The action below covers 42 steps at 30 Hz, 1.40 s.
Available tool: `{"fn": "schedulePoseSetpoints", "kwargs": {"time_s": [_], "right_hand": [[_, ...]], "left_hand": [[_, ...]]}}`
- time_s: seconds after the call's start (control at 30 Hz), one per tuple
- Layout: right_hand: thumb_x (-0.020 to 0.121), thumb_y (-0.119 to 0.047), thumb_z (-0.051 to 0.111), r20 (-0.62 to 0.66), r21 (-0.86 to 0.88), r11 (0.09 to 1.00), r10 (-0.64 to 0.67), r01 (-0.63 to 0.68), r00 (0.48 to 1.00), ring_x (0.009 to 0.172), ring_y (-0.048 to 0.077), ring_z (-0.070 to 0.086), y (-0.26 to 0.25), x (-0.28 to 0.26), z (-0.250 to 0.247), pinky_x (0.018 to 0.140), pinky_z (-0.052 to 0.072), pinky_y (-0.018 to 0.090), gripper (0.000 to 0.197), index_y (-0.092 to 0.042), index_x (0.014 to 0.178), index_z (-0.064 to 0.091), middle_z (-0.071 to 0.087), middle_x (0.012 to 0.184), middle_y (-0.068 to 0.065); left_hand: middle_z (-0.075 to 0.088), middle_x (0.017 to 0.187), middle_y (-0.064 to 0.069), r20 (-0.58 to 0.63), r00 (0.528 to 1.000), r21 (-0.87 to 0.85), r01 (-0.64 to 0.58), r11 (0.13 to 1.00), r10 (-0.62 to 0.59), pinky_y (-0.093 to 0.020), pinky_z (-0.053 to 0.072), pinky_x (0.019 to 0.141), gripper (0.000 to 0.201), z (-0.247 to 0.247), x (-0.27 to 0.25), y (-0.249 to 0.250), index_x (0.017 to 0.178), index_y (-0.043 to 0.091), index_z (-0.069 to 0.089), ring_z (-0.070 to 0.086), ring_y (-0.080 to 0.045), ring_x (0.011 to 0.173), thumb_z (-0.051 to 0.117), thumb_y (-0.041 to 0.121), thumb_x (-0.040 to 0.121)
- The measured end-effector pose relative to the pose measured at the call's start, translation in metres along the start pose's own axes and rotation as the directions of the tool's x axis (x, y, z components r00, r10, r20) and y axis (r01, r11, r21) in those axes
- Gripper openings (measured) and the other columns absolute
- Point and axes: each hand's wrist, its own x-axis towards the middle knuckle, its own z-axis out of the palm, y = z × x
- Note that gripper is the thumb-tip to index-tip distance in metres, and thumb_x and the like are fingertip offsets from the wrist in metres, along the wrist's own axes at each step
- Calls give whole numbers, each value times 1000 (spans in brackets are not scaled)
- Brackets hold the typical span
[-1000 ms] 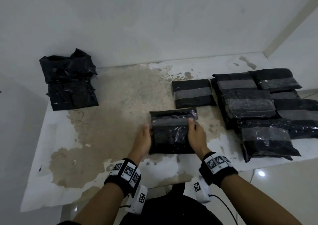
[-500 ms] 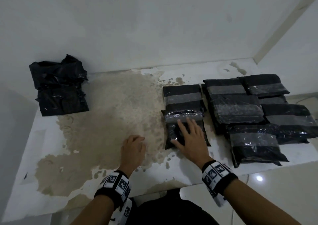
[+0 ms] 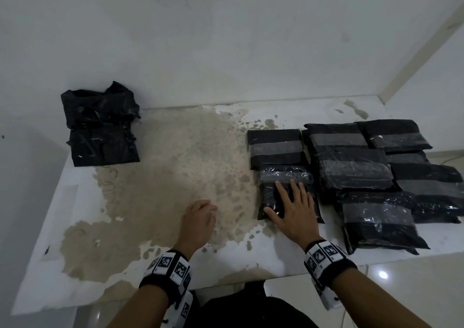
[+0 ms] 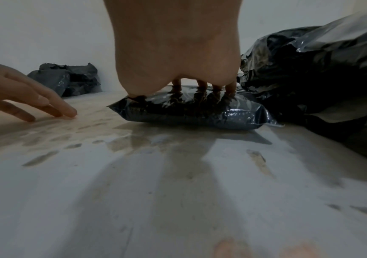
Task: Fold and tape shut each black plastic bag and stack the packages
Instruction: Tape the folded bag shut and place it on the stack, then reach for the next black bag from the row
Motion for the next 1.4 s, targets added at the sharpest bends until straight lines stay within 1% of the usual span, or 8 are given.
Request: {"fn": "schedulePoseSetpoints", "kwargs": {"time_s": [0.1, 0.3, 0.7, 0.8, 0.87, 0.97, 1.2, 1.4], "right_hand": [[85, -84, 20, -15, 7, 1000, 5, -5, 1000, 156, 34, 7, -5, -1, -4, 124, 10, 53, 92, -31, 160, 23, 16, 167, 15], [94, -68, 48, -112, 141, 982, 140, -123, 984, 150, 39, 24, -40, 32, -13, 118, 22, 57, 79, -18, 154, 36, 31, 160, 19], [80, -23, 80, -123, 95, 962, 268, -258, 955, 128, 56, 44, -70, 72, 11, 103, 35, 69, 65, -4, 137, 54, 46, 141, 35], [81, -19, 76, -196, 88, 965, 259, -246, 946, 124, 57, 46, -66, 74, 23, 99, 37, 70, 59, -2, 134, 55, 47, 138, 36], [85, -25, 59, -256, 65, 974, 226, -216, 940, 123, 57, 47, -63, 74, 32, 97, 37, 69, 54, -1, 132, 55, 47, 137, 37], [80, -35, 40, -318, 35, 985, 171, -169, 932, 123, 57, 46, -60, 74, 37, 95, 36, 68, 64, 1, 131, 56, 45, 137, 38], [84, -36, 39, -450, -74, 983, 119, -170, 885, 121, 54, 49, -56, 70, 48, 96, 40, 66, 63, -4, 136, 52, 46, 140, 33], [84, -37, 39, -488, -58, 984, 117, -166, 865, 123, 54, 48, -59, 70, 49, 97, 38, 66, 62, -8, 137, 49, 45, 141, 32]], "left_hand": [[55, 135, -4, 22, 1000, -99, 0, 995, 3, -38, 36, 109, 40, -6, 1, -1, 122, 18, 68, 47, -26, 129, 42, 34, 96], [60, 124, -5, -22, 1000, -181, 3, 983, -7, -24, 38, 98, 27, -22, 6, -13, 120, 16, 68, 55, -21, 116, 49, 10, 102], [59, 126, -9, -195, 952, -218, 193, 957, -237, -46, 44, 105, 30, -120, 40, -98, 120, 18, 68, 57, -30, 116, 45, 17, 100], [55, 132, -15, -359, 855, -296, 275, 915, -373, -47, 42, 105, 34, -160, 60, -116, 129, 14, 62, 53, -36, 120, 48, 23, 99], [45, 141, -18, -471, 728, -319, 386, 866, -498, -51, 39, 105, 39, -187, 75, -125, 138, 15, 54, 48, -40, 123, 53, 25, 99], [29, 156, -18, -492, 617, -395, 471, 789, -614, -56, 33, 111, 63, -216, 96, -142, 153, 13, 33, 37, -44, 135, 58, 31, 98], [28, 161, -20, -303, 720, -352, 524, 776, -624, -59, 29, 116, 122, -252, 147, -213, 160, 9, 5, 32, -41, 145, 76, 62, 77], [42, 150, -25, -414, 676, -228, 571, 789, -609, -56, 34, 110, 101, -247, 146, -206, 155, 1, 19, 43, -44, 135, 76, 46, 85]]}}
